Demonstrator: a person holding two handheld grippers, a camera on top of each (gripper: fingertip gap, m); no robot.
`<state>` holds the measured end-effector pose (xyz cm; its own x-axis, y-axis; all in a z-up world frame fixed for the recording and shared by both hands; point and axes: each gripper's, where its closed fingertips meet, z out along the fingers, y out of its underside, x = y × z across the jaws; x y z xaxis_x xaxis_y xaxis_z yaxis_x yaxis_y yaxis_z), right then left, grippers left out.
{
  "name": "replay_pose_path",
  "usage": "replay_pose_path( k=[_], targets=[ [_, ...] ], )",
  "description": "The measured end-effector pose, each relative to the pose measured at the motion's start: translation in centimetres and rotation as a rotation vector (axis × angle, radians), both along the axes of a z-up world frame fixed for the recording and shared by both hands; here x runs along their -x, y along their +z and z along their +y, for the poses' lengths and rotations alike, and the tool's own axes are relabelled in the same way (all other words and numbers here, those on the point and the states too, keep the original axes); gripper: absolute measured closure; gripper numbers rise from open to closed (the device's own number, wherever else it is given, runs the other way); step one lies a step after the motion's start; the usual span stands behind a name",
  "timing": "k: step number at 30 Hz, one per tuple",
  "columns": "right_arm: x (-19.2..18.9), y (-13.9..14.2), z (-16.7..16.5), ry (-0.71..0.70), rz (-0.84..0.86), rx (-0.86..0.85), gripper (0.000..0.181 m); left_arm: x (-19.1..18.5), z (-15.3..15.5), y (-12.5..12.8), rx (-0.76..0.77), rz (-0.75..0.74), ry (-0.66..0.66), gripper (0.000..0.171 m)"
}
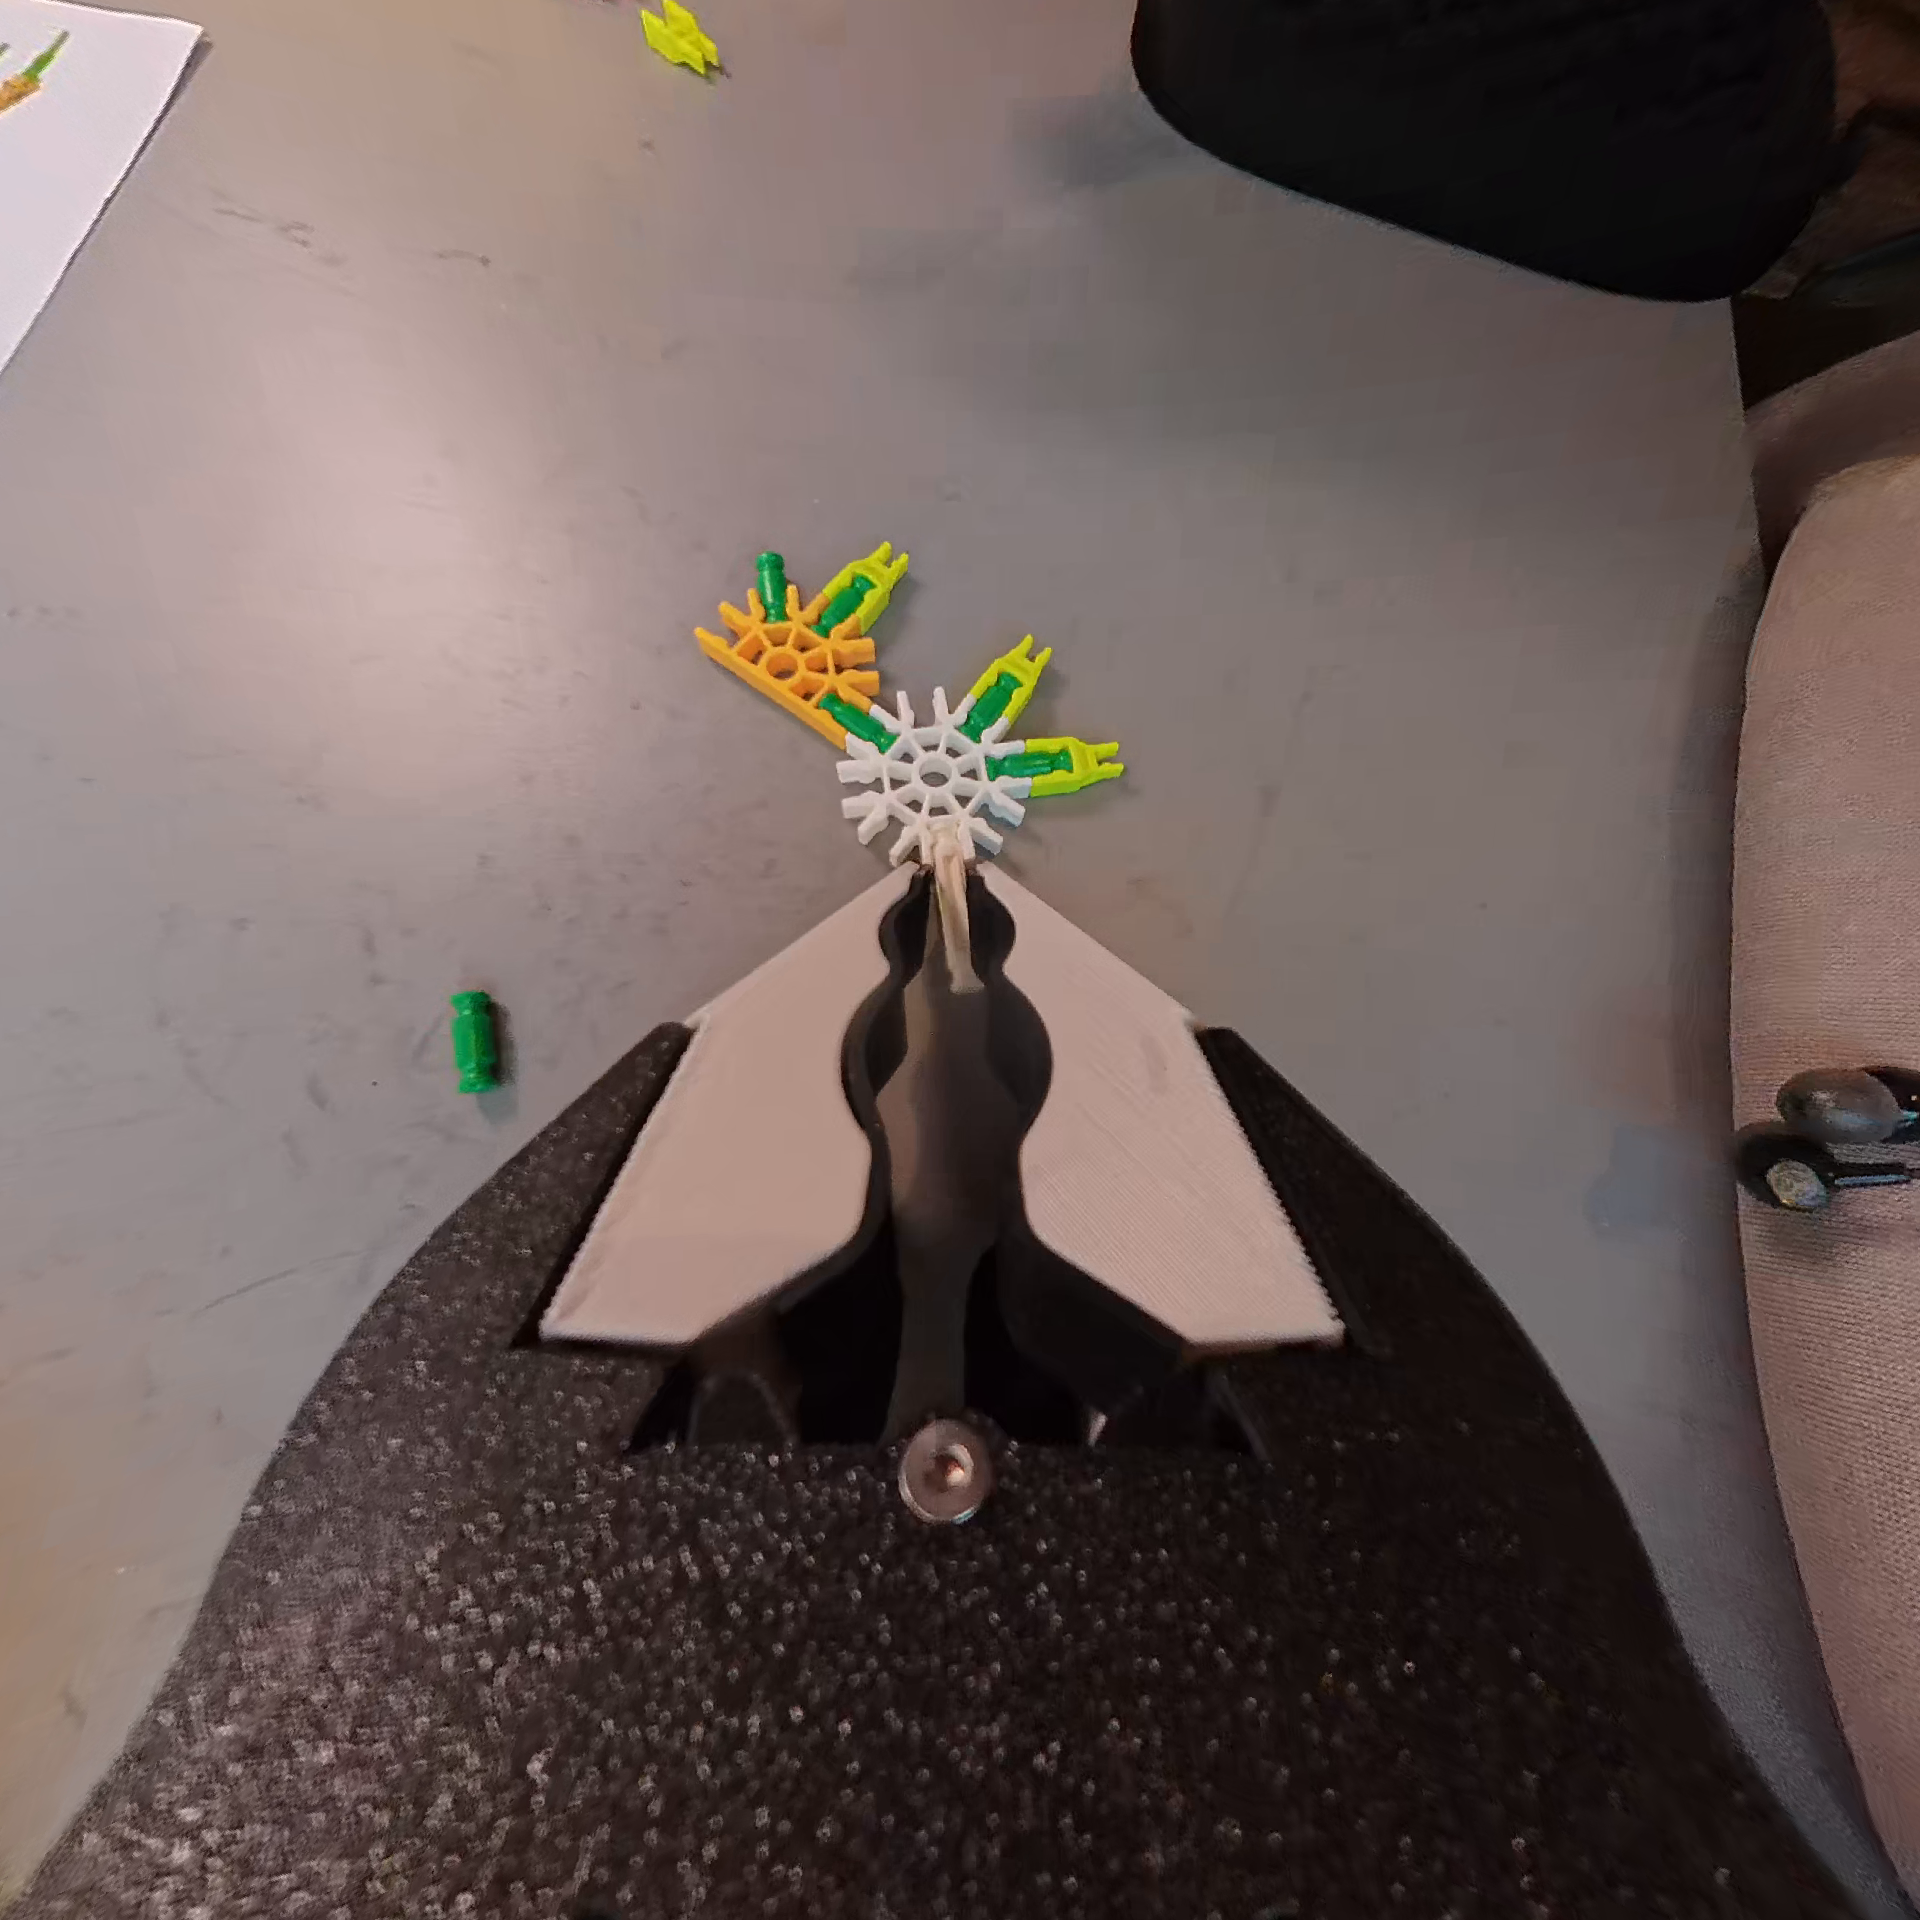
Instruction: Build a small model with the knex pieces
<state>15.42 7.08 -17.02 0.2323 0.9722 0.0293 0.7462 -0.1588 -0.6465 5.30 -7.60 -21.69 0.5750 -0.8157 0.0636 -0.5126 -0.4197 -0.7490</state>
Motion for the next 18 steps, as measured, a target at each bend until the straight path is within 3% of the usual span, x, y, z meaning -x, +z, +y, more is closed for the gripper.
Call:
replay_pose_path(
  k=[5, 10, 16, 18],
  targets=[
    [-3.3, -1.5, 3.1, -0.093, -0.004, -0.038, 0.159, 2.0, 1.5, 0.2, -0.018, 0.007, 0.101, 0.164],
    [-4.2, -3.4, 4.6, -0.149, -0.053, 0.009, 0.157, 3.0, 2.7, 1.5, -0.028, -0.091, 0.195, 0.159],
    [-3.8, -4.7, 4.0, -0.091, -0.087, 0.017, 0.156, 1.5, 1.8, 0.1, 0.028, -0.061, 0.132, 0.135],
    [-3.3, -4.7, 3.3, -0.071, -0.063, 0.055, 0.163, 1.3, 1.7, -0.2, 0.017, -0.036, 0.119, 0.137]
  ],
)
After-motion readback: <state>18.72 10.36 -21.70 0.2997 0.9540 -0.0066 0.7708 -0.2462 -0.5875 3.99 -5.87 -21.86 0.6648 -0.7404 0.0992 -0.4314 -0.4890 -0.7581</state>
